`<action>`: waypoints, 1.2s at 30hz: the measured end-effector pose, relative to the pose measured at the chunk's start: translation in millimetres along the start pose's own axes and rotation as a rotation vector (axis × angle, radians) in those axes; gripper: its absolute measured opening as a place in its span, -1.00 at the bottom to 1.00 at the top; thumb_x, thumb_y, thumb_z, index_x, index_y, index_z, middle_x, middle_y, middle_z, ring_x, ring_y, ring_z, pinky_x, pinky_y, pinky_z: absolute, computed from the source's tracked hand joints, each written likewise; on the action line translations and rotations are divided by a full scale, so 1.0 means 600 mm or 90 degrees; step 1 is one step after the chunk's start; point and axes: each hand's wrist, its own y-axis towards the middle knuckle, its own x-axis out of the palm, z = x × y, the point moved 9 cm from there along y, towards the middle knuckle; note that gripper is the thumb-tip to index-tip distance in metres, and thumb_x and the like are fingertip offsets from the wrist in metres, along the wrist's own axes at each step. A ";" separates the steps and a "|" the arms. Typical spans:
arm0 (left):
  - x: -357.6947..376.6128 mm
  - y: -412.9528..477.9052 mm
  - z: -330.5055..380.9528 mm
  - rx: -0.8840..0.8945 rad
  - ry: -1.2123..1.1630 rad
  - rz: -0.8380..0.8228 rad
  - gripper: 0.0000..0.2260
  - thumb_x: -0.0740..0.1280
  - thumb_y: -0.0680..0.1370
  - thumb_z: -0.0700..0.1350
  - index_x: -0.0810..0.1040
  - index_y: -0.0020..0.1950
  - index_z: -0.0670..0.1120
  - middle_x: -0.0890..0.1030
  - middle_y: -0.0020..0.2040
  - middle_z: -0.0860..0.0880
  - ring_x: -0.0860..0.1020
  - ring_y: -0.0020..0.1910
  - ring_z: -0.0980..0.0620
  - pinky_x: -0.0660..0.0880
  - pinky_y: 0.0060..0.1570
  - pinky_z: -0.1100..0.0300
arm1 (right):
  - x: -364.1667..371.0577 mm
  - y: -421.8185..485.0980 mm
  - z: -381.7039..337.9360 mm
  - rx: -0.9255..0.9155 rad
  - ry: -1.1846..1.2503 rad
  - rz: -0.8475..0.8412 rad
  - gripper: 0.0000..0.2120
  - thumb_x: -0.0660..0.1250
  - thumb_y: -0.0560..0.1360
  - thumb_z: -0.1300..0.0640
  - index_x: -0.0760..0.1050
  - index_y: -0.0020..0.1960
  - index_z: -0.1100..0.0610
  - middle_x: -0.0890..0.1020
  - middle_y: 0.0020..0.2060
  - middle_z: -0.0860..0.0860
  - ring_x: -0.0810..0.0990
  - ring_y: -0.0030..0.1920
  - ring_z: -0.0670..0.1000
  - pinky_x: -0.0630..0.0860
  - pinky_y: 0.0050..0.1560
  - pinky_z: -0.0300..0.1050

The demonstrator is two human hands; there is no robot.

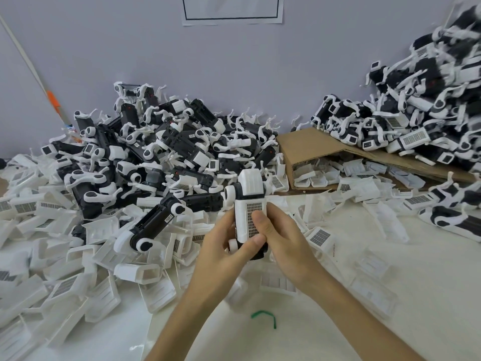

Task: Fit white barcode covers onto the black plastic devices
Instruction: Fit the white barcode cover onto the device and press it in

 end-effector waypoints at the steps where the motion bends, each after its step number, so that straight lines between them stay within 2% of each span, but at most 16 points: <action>1: 0.001 -0.001 -0.002 0.002 -0.005 -0.002 -0.65 0.40 0.51 -0.12 0.55 0.31 -0.05 0.69 0.03 -0.08 0.69 0.00 -0.02 0.62 -0.10 0.20 | -0.001 0.000 -0.002 -0.010 -0.003 0.005 -0.69 0.25 0.58 -0.09 0.55 0.17 0.10 0.72 -0.04 -0.02 0.70 0.01 -0.04 0.59 -0.02 -0.20; 5: 0.006 -0.002 0.000 0.006 -0.021 -0.012 -0.63 0.37 0.53 -0.14 0.53 0.34 -0.08 0.69 0.10 -0.07 0.67 0.07 -0.01 0.60 -0.08 0.22 | -0.005 -0.002 -0.009 -0.038 -0.009 0.024 -0.71 0.28 0.57 -0.05 0.56 0.16 0.11 0.71 -0.04 0.04 0.71 0.02 0.05 0.62 0.03 -0.07; 8: 0.010 -0.003 0.002 0.013 -0.015 -0.012 -0.66 0.37 0.54 -0.14 0.53 0.32 -0.09 0.69 0.08 -0.06 0.67 0.05 0.00 0.60 -0.09 0.23 | -0.008 -0.003 -0.010 -0.037 0.000 0.026 -0.71 0.29 0.57 -0.04 0.57 0.16 0.12 0.72 -0.06 0.05 0.71 0.00 0.05 0.61 -0.02 -0.12; 12: 0.004 -0.007 0.006 0.041 0.083 0.039 -0.68 0.38 0.53 -0.09 0.56 0.28 -0.01 0.69 -0.02 0.00 0.67 -0.04 0.01 0.60 -0.13 0.20 | -0.009 -0.001 -0.005 -0.022 0.021 0.016 -0.74 0.30 0.56 -0.03 0.59 0.14 0.10 0.72 -0.06 0.01 0.70 -0.03 -0.02 0.58 -0.05 -0.19; 14: -0.013 -0.009 0.015 0.085 0.214 0.108 -0.74 0.40 0.50 -0.07 0.57 0.19 0.04 0.66 -0.14 0.08 0.63 -0.15 0.05 0.59 -0.07 0.04 | -0.020 -0.001 -0.012 -0.049 -0.095 0.053 -0.69 0.35 0.52 -0.07 0.51 0.22 -0.02 0.67 0.08 -0.10 0.66 0.07 -0.06 0.56 0.04 -0.14; 15: -0.025 -0.010 0.020 0.112 0.313 0.150 -0.79 0.41 0.48 -0.07 0.56 0.10 0.06 0.62 -0.23 0.12 0.59 -0.21 0.10 0.54 -0.01 -0.04 | -0.029 -0.002 -0.021 -0.083 -0.175 0.086 -0.60 0.40 0.49 -0.07 0.44 0.29 -0.06 0.60 0.17 -0.17 0.62 0.13 -0.09 0.54 0.07 -0.14; 16: -0.036 -0.011 0.026 0.132 0.413 0.189 -0.82 0.42 0.46 -0.06 0.54 0.03 0.07 0.59 -0.28 0.16 0.55 -0.25 0.15 0.49 0.07 -0.10 | -0.036 -0.004 -0.037 -0.140 -0.256 0.111 -0.49 0.45 0.46 -0.03 0.37 0.35 -0.06 0.52 0.27 -0.20 0.57 0.20 -0.10 0.52 0.13 -0.16; 18: -0.050 -0.009 0.031 0.141 0.557 0.220 -0.79 0.47 0.42 -0.10 0.54 -0.01 0.08 0.57 -0.27 0.21 0.49 -0.24 0.20 0.38 0.24 -0.16 | -0.026 -0.010 -0.064 -0.284 -0.402 0.096 -0.32 0.52 0.43 0.11 0.29 0.46 0.02 0.40 0.41 -0.13 0.45 0.38 -0.07 0.43 0.33 -0.16; 20: -0.050 -0.005 0.030 0.149 0.624 0.197 -0.72 0.52 0.37 -0.19 0.57 -0.01 0.08 0.60 -0.17 0.23 0.52 -0.11 0.18 0.30 0.33 -0.15 | -0.005 -0.013 -0.066 -0.356 -0.513 0.047 -0.37 0.52 0.43 0.19 0.38 0.44 0.06 0.41 0.44 -0.08 0.38 0.45 -0.06 0.36 0.43 -0.09; 22: -0.042 -0.004 0.029 0.163 0.681 0.166 -0.67 0.54 0.35 -0.23 0.60 0.01 0.08 0.63 -0.09 0.22 0.56 0.00 0.14 0.25 0.37 -0.07 | 0.005 -0.013 -0.058 -0.370 -0.565 0.034 -0.50 0.50 0.44 0.18 0.50 0.35 0.07 0.50 0.36 -0.08 0.43 0.38 -0.05 0.39 0.39 -0.04; 24: -0.034 -0.003 0.027 0.178 0.721 0.144 -0.67 0.57 0.34 -0.21 0.61 0.02 0.06 0.65 -0.07 0.21 0.60 0.00 0.09 0.22 0.36 -0.03 | 0.004 -0.015 -0.049 -0.369 -0.566 0.032 -0.57 0.50 0.43 0.18 0.54 0.28 0.09 0.57 0.25 -0.08 0.48 0.29 -0.04 0.45 0.32 -0.03; 27: -0.031 -0.002 0.028 0.192 0.730 0.135 -0.68 0.63 0.32 -0.13 0.64 0.00 0.03 0.66 -0.10 0.18 0.62 -0.05 0.04 0.19 0.29 0.04 | -0.001 -0.015 -0.049 -0.385 -0.577 0.042 -0.61 0.59 0.36 0.19 0.59 0.15 0.13 0.64 0.06 -0.08 0.52 0.11 -0.01 0.55 0.09 0.04; 30: -0.031 -0.001 0.028 0.202 0.750 0.114 -0.69 0.63 0.33 -0.07 0.64 0.01 0.04 0.65 -0.14 0.20 0.60 -0.08 0.04 0.27 0.27 -0.04 | -0.006 -0.015 -0.054 -0.388 -0.568 0.060 -0.67 0.57 0.38 0.05 0.62 0.08 0.13 0.65 -0.03 -0.09 0.53 0.00 0.00 0.56 -0.04 0.01; 33: -0.033 -0.001 0.026 0.199 0.737 0.117 -0.70 0.62 0.34 -0.08 0.65 0.02 0.02 0.65 -0.11 0.18 0.59 -0.09 0.02 0.42 0.15 -0.11 | -0.006 -0.014 -0.052 -0.361 -0.541 0.047 -0.66 0.57 0.38 0.07 0.61 0.11 0.12 0.64 0.02 -0.10 0.53 0.06 0.00 0.53 0.06 -0.05; 35: -0.034 -0.001 0.022 0.190 0.725 0.133 -0.73 0.58 0.34 -0.14 0.65 -0.01 0.00 0.67 -0.09 0.16 0.59 -0.10 -0.02 0.44 0.03 -0.07 | -0.006 -0.010 -0.044 -0.306 -0.482 0.026 -0.54 0.58 0.37 0.07 0.57 0.23 0.08 0.56 0.17 -0.09 0.49 0.23 -0.04 0.46 0.24 -0.12; 36: -0.035 -0.001 0.021 0.186 0.721 0.143 -0.74 0.54 0.32 -0.18 0.65 -0.02 -0.01 0.67 -0.09 0.15 0.58 -0.10 -0.04 0.43 0.00 -0.04 | -0.006 -0.008 -0.039 -0.272 -0.445 0.014 -0.45 0.56 0.36 0.01 0.51 0.31 0.04 0.48 0.27 -0.10 0.43 0.32 -0.08 0.39 0.32 -0.20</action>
